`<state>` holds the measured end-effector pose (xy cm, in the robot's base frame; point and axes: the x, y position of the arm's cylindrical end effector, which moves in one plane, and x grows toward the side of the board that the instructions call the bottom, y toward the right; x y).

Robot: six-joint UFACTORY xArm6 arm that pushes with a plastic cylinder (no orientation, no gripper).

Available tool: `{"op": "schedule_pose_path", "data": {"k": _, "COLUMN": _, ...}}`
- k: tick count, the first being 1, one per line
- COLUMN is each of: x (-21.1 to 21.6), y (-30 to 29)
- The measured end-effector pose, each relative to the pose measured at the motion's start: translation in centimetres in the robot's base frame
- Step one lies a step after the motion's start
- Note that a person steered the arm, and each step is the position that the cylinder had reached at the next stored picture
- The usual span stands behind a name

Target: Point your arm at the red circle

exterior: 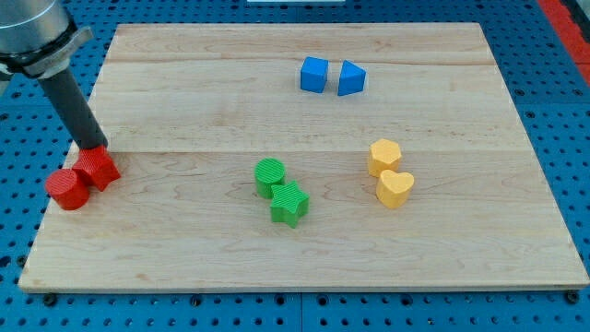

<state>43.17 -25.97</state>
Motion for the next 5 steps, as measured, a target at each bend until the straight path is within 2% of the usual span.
{"op": "schedule_pose_path", "data": {"k": 1, "x": -1.0, "y": -2.1}}
{"op": "schedule_pose_path", "data": {"k": 2, "x": -0.1, "y": -4.5}}
{"op": "schedule_pose_path", "data": {"k": 4, "x": -0.4, "y": -4.5}}
{"op": "schedule_pose_path", "data": {"k": 5, "x": 1.0, "y": -4.5}}
